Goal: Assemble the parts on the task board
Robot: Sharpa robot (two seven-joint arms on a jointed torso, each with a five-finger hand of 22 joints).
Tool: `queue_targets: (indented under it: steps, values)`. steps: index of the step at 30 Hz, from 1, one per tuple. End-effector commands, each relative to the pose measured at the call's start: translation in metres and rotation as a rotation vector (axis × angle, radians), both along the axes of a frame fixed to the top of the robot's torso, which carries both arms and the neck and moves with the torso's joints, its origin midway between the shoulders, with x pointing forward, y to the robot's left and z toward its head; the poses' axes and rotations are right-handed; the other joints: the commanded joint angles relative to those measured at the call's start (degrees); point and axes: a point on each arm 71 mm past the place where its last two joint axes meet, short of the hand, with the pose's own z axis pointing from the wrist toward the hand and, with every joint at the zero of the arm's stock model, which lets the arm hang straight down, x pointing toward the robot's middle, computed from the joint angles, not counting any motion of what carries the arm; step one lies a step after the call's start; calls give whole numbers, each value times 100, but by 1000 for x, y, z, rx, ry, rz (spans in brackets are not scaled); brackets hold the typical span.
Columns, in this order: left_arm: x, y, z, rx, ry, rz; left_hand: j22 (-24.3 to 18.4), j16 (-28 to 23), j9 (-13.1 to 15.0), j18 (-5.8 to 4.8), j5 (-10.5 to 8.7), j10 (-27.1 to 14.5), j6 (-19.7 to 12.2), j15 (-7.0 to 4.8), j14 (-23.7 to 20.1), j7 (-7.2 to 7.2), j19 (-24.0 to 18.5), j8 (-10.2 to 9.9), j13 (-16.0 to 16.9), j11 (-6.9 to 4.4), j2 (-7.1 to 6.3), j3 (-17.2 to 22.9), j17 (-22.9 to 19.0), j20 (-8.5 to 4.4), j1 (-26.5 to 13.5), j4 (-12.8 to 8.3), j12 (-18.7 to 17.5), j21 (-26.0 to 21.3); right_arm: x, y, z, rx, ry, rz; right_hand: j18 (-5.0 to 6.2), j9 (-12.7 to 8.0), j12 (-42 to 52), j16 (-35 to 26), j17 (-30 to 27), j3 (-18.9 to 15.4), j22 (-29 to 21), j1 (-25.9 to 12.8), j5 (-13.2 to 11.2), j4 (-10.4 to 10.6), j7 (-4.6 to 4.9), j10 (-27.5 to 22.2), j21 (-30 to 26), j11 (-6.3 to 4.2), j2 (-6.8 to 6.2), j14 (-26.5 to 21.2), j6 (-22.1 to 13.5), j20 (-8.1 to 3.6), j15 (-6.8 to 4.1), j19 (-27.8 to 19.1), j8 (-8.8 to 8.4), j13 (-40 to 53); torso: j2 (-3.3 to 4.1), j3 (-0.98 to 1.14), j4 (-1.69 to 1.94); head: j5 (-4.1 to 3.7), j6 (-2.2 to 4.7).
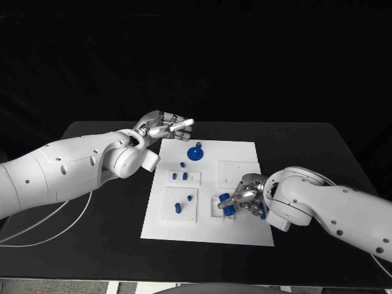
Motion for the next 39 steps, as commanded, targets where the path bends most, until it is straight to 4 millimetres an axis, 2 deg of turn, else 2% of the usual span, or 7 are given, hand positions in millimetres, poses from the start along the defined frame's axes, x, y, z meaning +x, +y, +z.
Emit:
queue_targets:
  steps: [1,7,9,11,16,32,39]
  values:
    - [-1,-3,0,-5,0,-22,-5,-22,-7,-53,17,-25,4,-3,-29,-14,-42,15,5,-10,38,0,5,4,-22,-35,-33,20,2,1,-2,-95,-48,48,-51,4,29,35,13,2,643,95,-68,108,-178,83,37,-34,151,18,216,-21,-19,66,16,12,-2,0,5,-22,6]
    - [-1,-4,0,-5,1,-25,-5,-22,-7,-53,17,-25,4,-3,-29,-14,-42,15,5,-10,38,0,5,4,-22,-35,-33,20,2,7,-6,-131,-73,78,-48,4,25,44,12,35,645,6,-218,310,-169,88,52,-31,168,17,216,-16,-15,67,17,20,6,5,3,10,-1]
    - [-1,-4,0,-5,1,-25,-7,-22,-7,-50,12,-27,1,-2,-34,-11,-41,15,5,-8,47,-1,5,5,-28,-32,-33,25,2,8,-7,-137,-78,82,-47,7,24,46,8,139,644,-13,-283,382,-170,89,49,-27,111,17,218,-16,-15,64,17,25,6,5,5,11,-1]
    - [-1,-4,0,-5,1,-25,-7,-22,-7,-50,12,-27,1,-2,-34,-11,-41,15,5,-8,47,-1,5,5,-28,-32,-33,25,3,9,-7,-143,-82,86,-46,8,22,45,7,142,643,-43,-299,409,-168,89,48,-27,117,15,220,-16,-16,64,16,24,6,6,7,16,-1]
    - [-1,-4,0,-5,2,-25,-7,-22,-7,-50,12,-27,1,-2,-34,-11,-41,15,5,-8,47,-1,5,5,-28,-32,-33,25,4,11,-9,-152,-88,94,-44,9,22,41,2,180,643,-84,-301,431,-167,90,44,-26,104,13,219,-15,-16,65,16,28,1,-1,1,20,-7]
    - [-1,-5,0,2,2,-29,-10,-22,-6,-48,7,-26,11,-1,-36,-13,-45,17,5,-14,55,-2,6,7,-32,-37,-33,29,-2,22,-11,-143,-73,141,-45,10,20,38,-1,182,642,-105,-310,438,-165,86,38,-25,75,13,217,-15,-15,63,17,30,4,0,-3,54,-7]
    - [-1,-5,0,4,3,-30,-13,-22,-6,-44,7,-32,1,-1,-39,-7,-43,15,5,-9,45,-1,6,9,-31,-27,-33,40,-2,23,-10,-144,-85,143,-42,12,3,19,-17,185,638,-155,-320,554,-158,77,20,-20,-41,10,214,-15,-14,58,18,25,5,0,1,70,-14]
